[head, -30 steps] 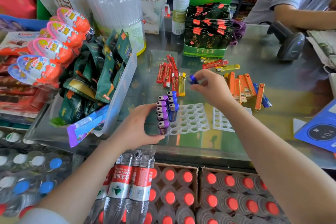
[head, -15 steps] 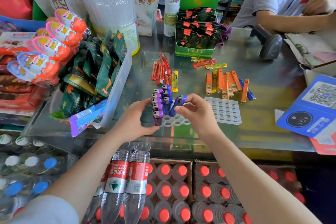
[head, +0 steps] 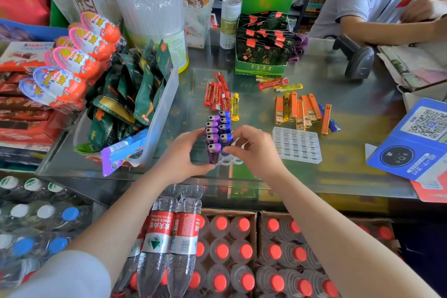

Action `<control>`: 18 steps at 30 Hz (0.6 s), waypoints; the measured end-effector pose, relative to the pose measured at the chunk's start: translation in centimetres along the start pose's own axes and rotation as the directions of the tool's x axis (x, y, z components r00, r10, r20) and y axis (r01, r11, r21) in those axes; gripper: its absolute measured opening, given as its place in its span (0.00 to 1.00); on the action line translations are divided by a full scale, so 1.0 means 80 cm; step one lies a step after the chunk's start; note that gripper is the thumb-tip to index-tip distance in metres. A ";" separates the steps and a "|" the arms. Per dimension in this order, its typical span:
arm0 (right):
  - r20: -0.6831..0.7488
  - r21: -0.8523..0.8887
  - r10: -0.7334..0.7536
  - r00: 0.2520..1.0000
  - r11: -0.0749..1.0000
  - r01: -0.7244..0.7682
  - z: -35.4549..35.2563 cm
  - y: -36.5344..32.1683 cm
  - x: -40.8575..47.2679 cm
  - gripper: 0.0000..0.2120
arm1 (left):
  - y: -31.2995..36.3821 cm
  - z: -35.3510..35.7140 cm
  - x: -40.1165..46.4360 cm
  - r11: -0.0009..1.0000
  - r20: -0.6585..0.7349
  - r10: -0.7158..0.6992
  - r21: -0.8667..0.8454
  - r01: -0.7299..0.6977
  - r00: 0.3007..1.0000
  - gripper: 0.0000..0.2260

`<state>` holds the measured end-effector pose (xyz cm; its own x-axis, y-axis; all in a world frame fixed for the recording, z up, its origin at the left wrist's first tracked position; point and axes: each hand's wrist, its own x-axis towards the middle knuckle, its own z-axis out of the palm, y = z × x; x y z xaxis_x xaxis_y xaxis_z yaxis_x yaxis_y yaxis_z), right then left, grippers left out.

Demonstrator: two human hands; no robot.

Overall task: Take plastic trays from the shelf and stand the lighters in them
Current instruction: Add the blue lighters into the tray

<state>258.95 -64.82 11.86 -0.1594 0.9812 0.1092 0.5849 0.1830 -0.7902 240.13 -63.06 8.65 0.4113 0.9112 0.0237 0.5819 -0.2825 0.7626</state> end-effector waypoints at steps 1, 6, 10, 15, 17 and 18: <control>0.000 -0.014 -0.002 1.000 1.000 0.002 0.001 0.002 -0.001 0.07 | -0.002 0.000 0.001 1.000 0.000 0.000 0.002 0.000 1.000 0.26; 0.000 -0.010 0.056 0.998 0.998 -0.056 -0.001 0.009 -0.001 0.06 | 0.004 -0.001 -0.001 1.000 -0.012 0.016 -0.002 -0.016 1.000 0.24; 0.017 -0.034 0.045 0.999 0.998 -0.044 -0.001 0.010 0.001 0.07 | 0.005 -0.002 -0.001 1.000 -0.001 0.028 -0.008 -0.028 1.000 0.23; 0.068 -0.286 -0.070 0.995 0.954 0.087 -0.010 0.008 0.001 0.11 | 0.018 -0.008 0.001 0.998 0.046 0.052 0.042 -0.054 0.998 0.16; 0.073 -0.300 -0.054 0.996 0.951 0.073 -0.025 0.018 0.003 0.12 | 0.020 -0.008 0.002 0.998 0.046 0.046 0.050 -0.048 0.998 0.16; 0.024 -0.287 -0.039 0.999 0.957 0.044 -0.036 0.025 0.004 0.11 | 0.022 -0.007 0.003 0.998 0.044 0.048 0.047 -0.050 0.998 0.16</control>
<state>262.32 -63.96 12.05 -0.2005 0.9716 0.1253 0.7810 0.2358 -0.5784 240.88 -63.15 10.32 0.4691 0.8826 0.0315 0.5929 -0.3412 0.7294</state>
